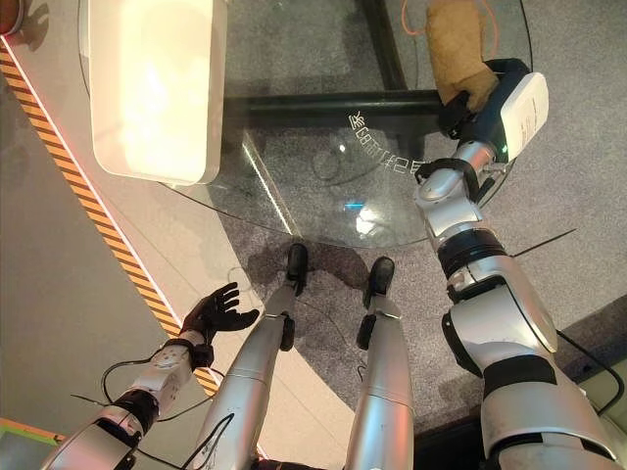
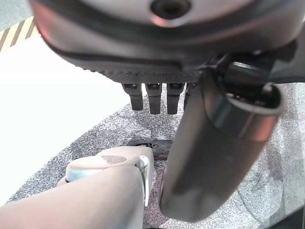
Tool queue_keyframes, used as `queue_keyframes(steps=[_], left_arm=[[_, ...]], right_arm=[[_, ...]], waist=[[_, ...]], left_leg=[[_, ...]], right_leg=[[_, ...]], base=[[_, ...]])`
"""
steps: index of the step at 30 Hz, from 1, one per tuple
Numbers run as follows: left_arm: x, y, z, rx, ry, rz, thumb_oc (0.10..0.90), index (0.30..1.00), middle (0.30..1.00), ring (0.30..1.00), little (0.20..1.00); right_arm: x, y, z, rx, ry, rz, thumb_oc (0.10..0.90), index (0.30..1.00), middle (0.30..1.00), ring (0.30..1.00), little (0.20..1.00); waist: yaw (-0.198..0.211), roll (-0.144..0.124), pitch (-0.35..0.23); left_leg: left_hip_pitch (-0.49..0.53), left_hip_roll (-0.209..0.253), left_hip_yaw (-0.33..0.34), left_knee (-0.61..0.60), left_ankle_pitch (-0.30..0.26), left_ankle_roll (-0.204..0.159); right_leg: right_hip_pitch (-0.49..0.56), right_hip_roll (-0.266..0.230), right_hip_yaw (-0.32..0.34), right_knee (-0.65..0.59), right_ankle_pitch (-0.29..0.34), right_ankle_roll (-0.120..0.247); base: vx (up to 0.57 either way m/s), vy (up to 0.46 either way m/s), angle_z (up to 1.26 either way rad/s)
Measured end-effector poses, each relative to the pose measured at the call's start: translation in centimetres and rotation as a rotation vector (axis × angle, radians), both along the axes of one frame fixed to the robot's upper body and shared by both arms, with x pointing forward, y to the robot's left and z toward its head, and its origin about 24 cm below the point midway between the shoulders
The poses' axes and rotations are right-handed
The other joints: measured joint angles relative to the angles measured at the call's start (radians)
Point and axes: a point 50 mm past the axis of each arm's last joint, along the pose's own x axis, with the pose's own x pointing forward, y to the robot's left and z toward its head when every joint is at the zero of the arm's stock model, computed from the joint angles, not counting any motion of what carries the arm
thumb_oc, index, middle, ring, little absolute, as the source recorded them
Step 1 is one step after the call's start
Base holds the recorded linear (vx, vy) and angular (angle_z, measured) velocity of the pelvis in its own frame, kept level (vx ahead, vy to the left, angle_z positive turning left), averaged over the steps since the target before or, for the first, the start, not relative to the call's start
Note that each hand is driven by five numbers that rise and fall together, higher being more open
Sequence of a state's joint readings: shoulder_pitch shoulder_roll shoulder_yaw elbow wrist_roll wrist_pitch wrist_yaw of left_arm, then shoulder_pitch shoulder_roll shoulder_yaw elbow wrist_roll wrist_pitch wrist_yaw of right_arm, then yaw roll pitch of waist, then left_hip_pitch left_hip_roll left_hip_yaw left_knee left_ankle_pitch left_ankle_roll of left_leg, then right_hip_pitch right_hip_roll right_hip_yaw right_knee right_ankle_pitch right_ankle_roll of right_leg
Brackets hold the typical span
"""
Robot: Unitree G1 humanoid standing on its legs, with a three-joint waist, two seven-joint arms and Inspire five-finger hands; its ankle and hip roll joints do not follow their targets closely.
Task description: Wipe the table with a cloth and put it in the basket.
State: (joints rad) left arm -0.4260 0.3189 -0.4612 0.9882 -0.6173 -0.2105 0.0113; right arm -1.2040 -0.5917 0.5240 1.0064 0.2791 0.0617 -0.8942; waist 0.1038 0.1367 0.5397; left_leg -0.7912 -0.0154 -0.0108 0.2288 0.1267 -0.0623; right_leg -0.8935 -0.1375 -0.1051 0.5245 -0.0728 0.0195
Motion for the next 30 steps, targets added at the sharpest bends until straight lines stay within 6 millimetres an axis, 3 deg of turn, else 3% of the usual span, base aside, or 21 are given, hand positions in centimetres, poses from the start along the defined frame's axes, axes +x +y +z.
queue_keyframes(steps=[10, 22, 27, 30], left_arm=[[0.1, 0.2, 0.2, 0.002, -0.007, -0.001, 0.800, 0.900, 0.900, 0.900, 0.900], [0.1, 0.2, 0.2, 0.001, -0.008, 0.002, 0.800, 0.900, 0.900, 0.900, 0.900], [0.1, 0.1, 0.2, 0.004, -0.008, -0.002, 0.800, 0.900, 0.900, 0.900, 0.900], [0.1, 0.1, 0.2, 0.006, -0.010, -0.005, 0.800, 0.900, 0.900, 0.900, 0.900]], right_arm=[[0.2, 0.4, 0.2, 0.001, 0.012, 0.051, 0.100, 0.300, 0.300, 0.300, 0.200], [0.7, 4.1, -0.2, -0.185, 0.135, 0.298, 0.100, 0.300, 0.300, 0.300, 0.200], [0.9, 5.7, -1.2, -0.266, 0.207, 0.386, 0.100, 0.300, 0.300, 0.300, 0.200], [1.1, 7.7, -2.5, -0.330, 0.274, 0.471, 0.100, 0.300, 0.300, 0.300, 0.200]], waist=[[-0.006, -0.002, 0.001], [-0.036, -0.002, 0.001], [-0.040, -0.001, 0.001], [-0.040, 0.000, 0.000]], left_leg=[[0.000, 0.000, 0.000, 0.000, -0.001, 0.001], [0.003, 0.009, 0.001, 0.002, 0.000, 0.000], [0.014, 0.011, 0.001, 0.006, 0.001, -0.002], [0.024, 0.012, 0.001, 0.003, 0.001, -0.003]], right_leg=[[0.001, 0.001, 0.001, -0.002, 0.003, 0.001], [0.003, 0.013, 0.001, -0.003, 0.007, -0.004], [0.014, 0.014, 0.001, -0.001, 0.009, -0.007], [0.022, 0.015, 0.001, -0.002, 0.008, -0.008]], base=[[0.00, 0.000, 0.00], [0.00, 0.000, -0.01], [0.00, 0.000, 0.00], [0.00, 0.000, 0.00]])
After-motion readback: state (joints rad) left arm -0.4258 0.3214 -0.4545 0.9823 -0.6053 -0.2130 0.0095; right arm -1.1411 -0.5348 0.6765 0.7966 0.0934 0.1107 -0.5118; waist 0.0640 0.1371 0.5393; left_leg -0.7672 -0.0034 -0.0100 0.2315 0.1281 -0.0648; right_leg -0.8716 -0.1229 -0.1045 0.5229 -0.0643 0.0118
